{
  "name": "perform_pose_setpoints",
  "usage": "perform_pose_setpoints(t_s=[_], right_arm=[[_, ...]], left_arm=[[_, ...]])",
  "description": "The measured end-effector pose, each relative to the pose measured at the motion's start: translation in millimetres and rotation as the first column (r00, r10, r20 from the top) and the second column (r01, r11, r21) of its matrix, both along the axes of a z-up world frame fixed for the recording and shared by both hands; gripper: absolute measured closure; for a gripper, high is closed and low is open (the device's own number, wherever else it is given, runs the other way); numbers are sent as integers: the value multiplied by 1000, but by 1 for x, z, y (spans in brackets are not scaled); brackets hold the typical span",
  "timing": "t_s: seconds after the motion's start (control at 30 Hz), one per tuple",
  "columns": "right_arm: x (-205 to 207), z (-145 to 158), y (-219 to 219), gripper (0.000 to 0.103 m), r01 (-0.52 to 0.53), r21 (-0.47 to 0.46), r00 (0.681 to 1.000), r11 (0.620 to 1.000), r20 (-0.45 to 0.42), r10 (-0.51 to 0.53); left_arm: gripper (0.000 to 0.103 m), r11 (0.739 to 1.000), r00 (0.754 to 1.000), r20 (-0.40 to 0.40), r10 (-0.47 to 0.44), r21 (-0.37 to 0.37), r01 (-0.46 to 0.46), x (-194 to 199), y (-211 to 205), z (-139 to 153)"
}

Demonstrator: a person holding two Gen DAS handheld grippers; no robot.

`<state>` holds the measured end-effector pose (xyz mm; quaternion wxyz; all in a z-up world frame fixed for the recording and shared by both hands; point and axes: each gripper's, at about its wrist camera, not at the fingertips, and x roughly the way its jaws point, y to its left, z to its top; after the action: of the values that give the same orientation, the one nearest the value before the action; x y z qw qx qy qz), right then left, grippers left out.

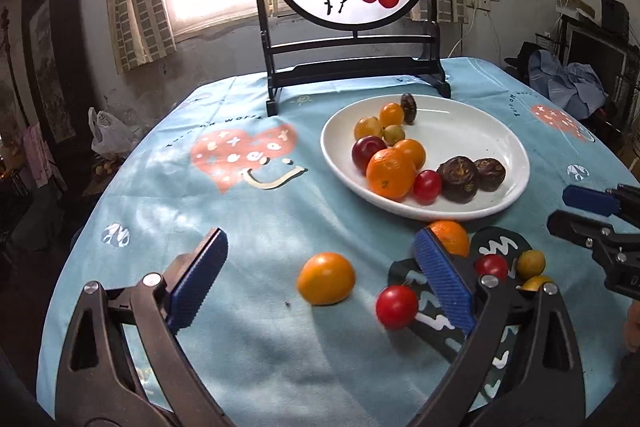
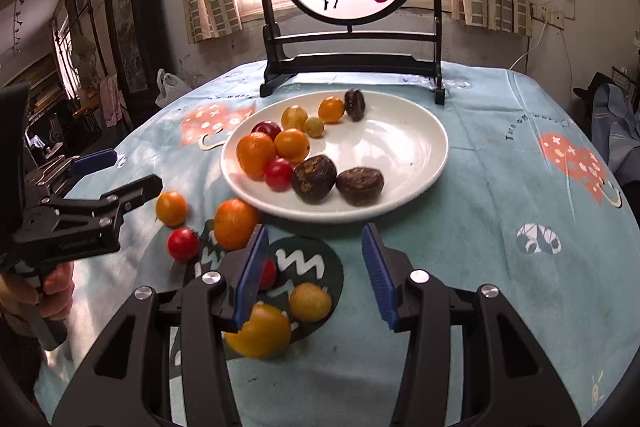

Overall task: Organize fruits
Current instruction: 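Grasp the large yellow-orange citrus with the right tool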

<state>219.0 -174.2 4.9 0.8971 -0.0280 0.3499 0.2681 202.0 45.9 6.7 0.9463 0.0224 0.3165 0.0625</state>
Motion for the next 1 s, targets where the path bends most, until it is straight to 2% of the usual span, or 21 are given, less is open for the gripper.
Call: perform_pose_setpoints(t_s=[0.2,0.37,0.5,0.8,0.83,1.0], right_arm=[[-28,-4,11,54,-82,-38,996,996,-25,81],[-31,-19,19,54,-126,-84,987,988,-112,116],[-31,-30,24,54,-158,-97,975,983,-172,140],[-25,-44,29,54,-127,-163,978,978,-183,96],[-26,-45,30,60,-126,-166,979,978,-179,95],[-27,-41,27,61,-120,-147,982,982,-162,96]], left_arm=[[7,994,998,-17,66,-91,-67,-7,27,1],[7,981,995,-49,89,-168,-96,-6,41,-1],[7,982,995,-43,94,-159,-100,-8,40,0],[7,987,995,-56,82,-131,-89,-7,33,-3],[7,988,995,-57,81,-130,-88,-6,33,-3],[7,988,995,-66,76,-127,-83,-6,32,-5]])
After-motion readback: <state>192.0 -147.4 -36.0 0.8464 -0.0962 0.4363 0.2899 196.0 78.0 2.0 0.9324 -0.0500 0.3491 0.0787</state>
